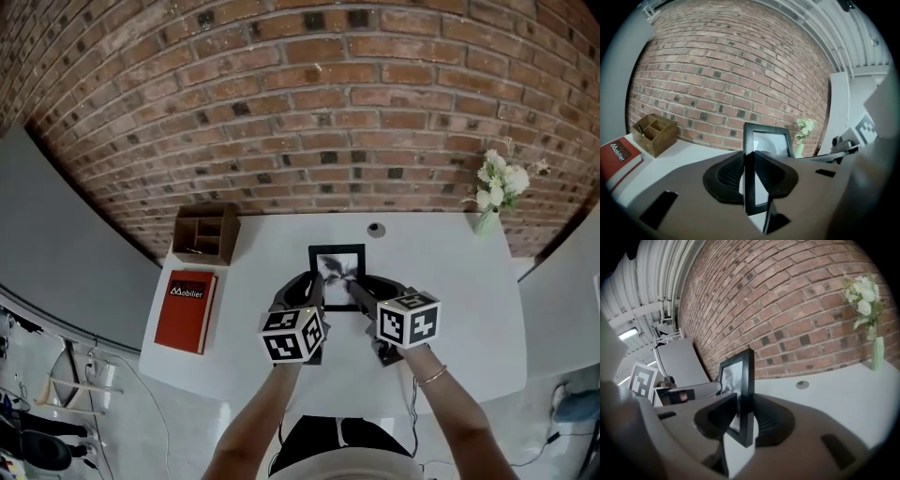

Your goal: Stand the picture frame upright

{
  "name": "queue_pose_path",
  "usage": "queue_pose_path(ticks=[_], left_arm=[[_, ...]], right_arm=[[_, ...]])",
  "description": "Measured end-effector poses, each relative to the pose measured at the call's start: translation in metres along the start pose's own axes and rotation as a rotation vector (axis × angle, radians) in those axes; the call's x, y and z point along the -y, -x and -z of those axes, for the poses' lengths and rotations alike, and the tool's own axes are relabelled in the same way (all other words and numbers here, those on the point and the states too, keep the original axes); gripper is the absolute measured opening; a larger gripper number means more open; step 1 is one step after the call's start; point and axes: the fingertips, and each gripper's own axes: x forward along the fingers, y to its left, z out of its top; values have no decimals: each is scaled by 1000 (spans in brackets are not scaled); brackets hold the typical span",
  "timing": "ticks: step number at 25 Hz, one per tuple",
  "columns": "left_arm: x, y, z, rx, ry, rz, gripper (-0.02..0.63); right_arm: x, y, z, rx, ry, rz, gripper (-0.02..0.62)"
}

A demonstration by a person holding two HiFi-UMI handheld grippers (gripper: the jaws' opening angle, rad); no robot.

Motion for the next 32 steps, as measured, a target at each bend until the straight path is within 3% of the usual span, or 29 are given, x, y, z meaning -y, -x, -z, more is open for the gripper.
queue_pose_path(ticks=[11,23,32], left_arm=[[-17,-85,-32,-8,-30,113,65],[-49,-168,-44,3,-10,137,66],[-73,-210,-35,11,34,115,66]], right_arm=[[52,-53,-40,47,-32,122,114],[102,-119,-72,75,8,180,114],[131,-162,-74,62,24,176,114]])
